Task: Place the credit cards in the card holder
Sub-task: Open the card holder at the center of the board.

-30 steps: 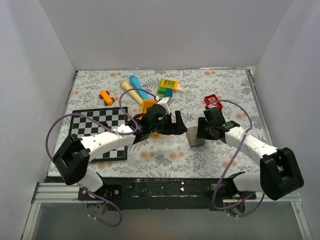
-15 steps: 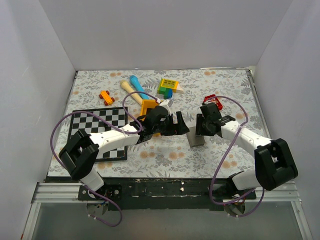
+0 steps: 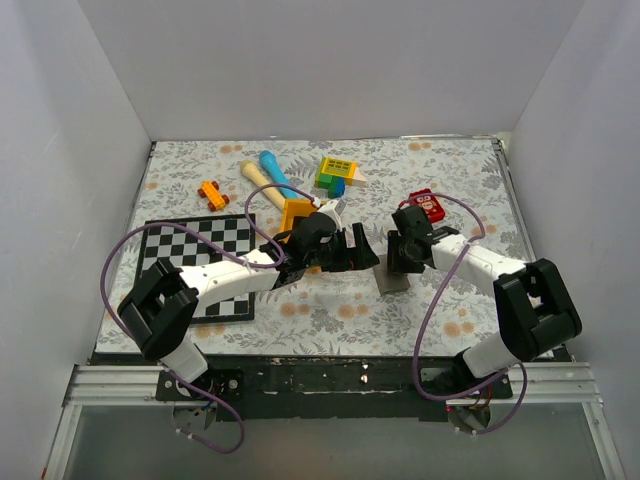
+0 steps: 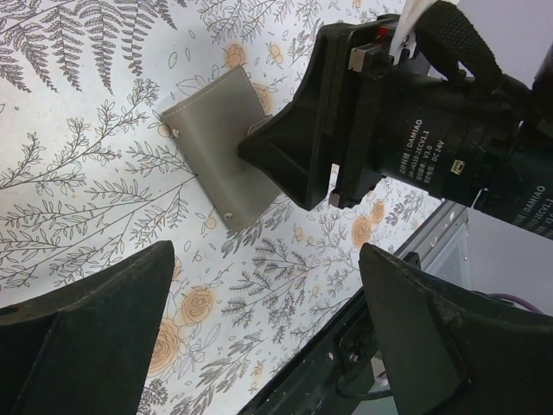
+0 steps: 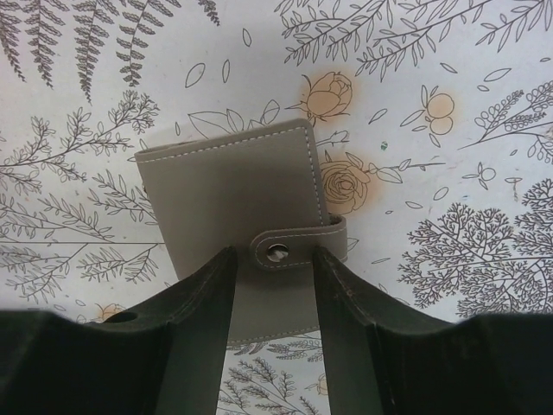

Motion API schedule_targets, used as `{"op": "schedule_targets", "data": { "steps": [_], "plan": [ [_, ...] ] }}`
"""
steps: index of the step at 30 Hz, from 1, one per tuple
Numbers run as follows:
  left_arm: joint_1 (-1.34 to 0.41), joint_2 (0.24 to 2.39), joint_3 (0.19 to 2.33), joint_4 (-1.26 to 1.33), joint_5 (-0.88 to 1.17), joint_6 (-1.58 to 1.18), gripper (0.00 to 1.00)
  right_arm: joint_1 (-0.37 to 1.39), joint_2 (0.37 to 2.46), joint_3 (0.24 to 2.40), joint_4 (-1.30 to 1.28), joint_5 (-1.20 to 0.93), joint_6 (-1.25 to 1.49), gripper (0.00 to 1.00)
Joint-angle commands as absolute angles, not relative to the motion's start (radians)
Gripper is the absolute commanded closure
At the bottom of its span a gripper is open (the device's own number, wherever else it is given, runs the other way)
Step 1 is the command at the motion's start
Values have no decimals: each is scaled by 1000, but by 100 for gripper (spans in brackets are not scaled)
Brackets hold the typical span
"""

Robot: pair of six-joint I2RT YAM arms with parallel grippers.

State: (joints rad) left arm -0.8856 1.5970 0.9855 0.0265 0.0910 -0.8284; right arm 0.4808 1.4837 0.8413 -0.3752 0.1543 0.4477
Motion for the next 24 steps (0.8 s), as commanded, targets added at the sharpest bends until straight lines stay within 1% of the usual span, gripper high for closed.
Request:
{"op": "schedule_targets", "data": {
  "steps": [1,4,7,8,13,16,17,24],
  "plan": [
    [-887,1566,976,26,100,-824,11,488,1519,891,-411,155,457,51],
    [-887,1569,973,29,100,-821,11,489,1531,890,-419,158,465,54],
    [-887,1571,973,31,101,-821,10,489,1529,882,-417,161,472,62],
    [-887,1572,971,31,103,-821,10,489,1526,879,-416,164,474,64],
    [-888,1575,968,32,106,-824,10,489,1508,868,-414,182,477,80],
    [-887,1578,968,31,106,-824,10,489,1508,868,-416,189,477,97],
    [-887,1580,971,32,106,-825,10,489,1505,868,-417,189,477,99],
    [-887,1612,986,15,103,-825,10,489,1482,859,-407,172,488,99]
  ]
}}
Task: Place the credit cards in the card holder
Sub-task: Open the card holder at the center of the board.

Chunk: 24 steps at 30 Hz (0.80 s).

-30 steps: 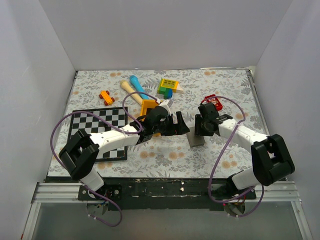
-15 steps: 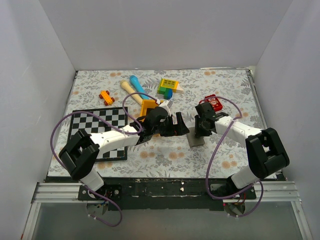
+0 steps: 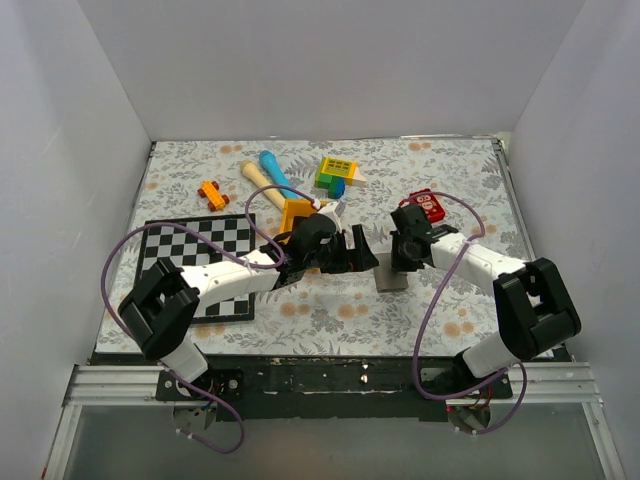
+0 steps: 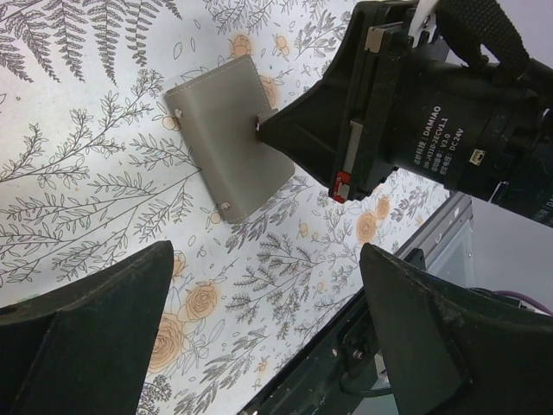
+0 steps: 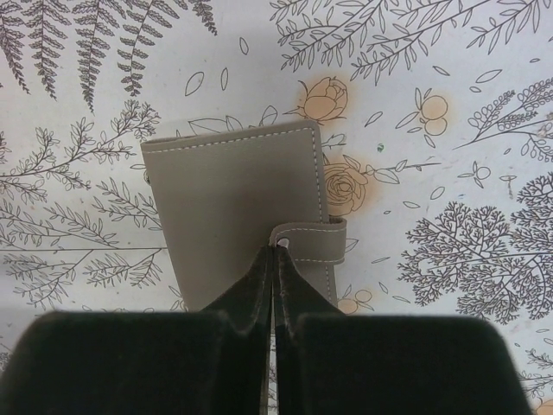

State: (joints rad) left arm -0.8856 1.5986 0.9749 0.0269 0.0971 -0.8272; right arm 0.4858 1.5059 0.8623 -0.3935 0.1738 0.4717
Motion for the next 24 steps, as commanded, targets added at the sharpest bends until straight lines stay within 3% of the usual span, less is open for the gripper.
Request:
{"op": "schedule_targets", "data": {
  "steps": [1,18,24],
  "plan": [
    [-888,1620,992,12,104,-830,10,489,1467,856,-400,164,489,99],
    [-798,1687,985,195,249,-950,5,489,1250,864,-449,8,500,99],
    [-799,1720,1019,184,265,-945,9,489,1220,867,-443,-49,515,99]
  ]
}}
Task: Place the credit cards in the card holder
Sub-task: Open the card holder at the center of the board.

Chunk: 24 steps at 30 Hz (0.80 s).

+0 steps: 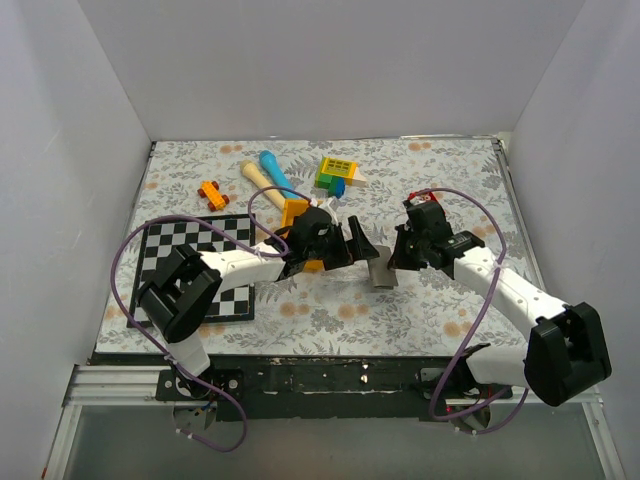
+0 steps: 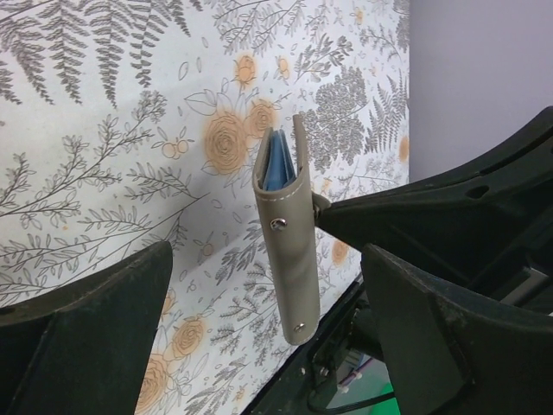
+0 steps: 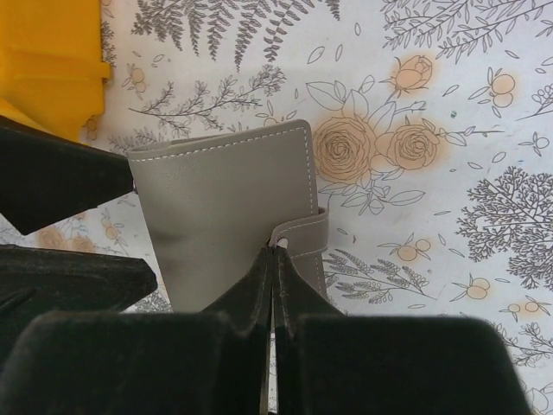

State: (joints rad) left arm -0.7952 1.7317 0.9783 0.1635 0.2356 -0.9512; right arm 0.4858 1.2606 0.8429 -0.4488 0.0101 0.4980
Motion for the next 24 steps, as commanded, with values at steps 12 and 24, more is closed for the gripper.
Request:
{"op": "schedule_targets", "data": {
  "steps": [12,24],
  "plan": [
    [-801,1715,1022,184,273,-933,59,489,1220,905,-439,-92,537,99],
    [-799,1701,996,198,285,-931,100,476,1204,916,-437,-78,548,99]
  ]
}}
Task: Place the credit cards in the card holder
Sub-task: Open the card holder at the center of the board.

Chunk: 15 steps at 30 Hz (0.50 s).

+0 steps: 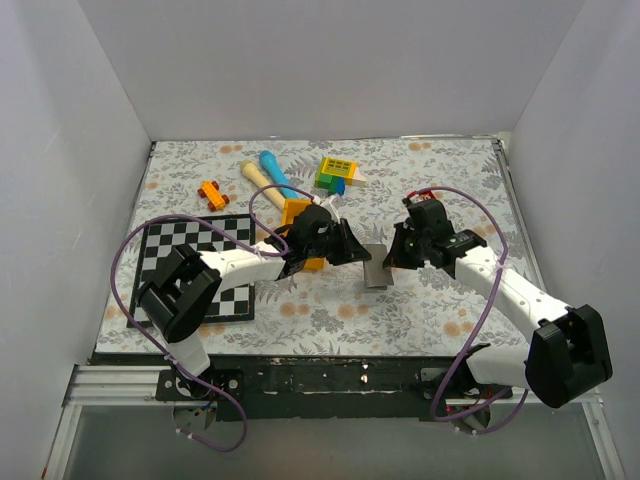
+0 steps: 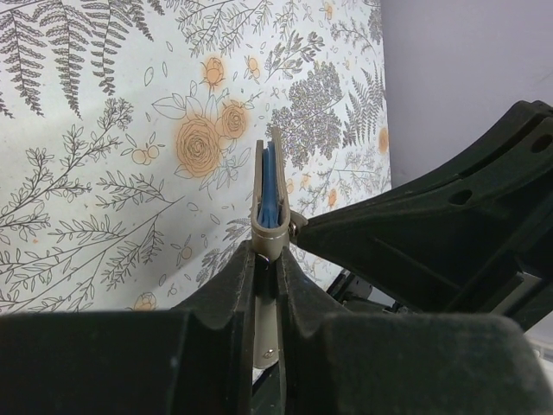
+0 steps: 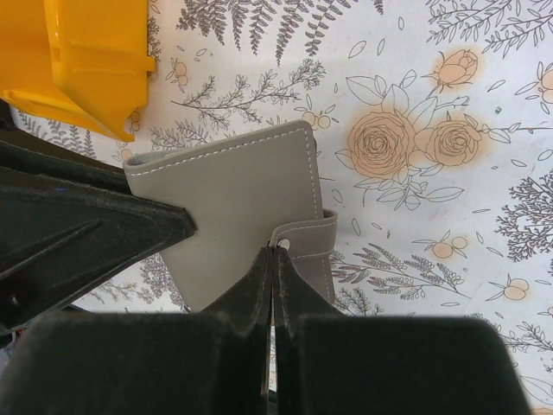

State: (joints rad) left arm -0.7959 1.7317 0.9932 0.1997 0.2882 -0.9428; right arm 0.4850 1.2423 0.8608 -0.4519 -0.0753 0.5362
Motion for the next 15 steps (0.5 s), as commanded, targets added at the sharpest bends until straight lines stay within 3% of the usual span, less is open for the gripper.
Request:
{"op": "schedule_targets", "data": {
  "steps": [1,15],
  "plan": [
    [-799,1697,994,193,278,-930,100,469,1194,917,-442,-74,546,99],
    [-801,1694,1003,173,256,-923,100,390,1123,859,-488,-71,537,99]
  ]
}}
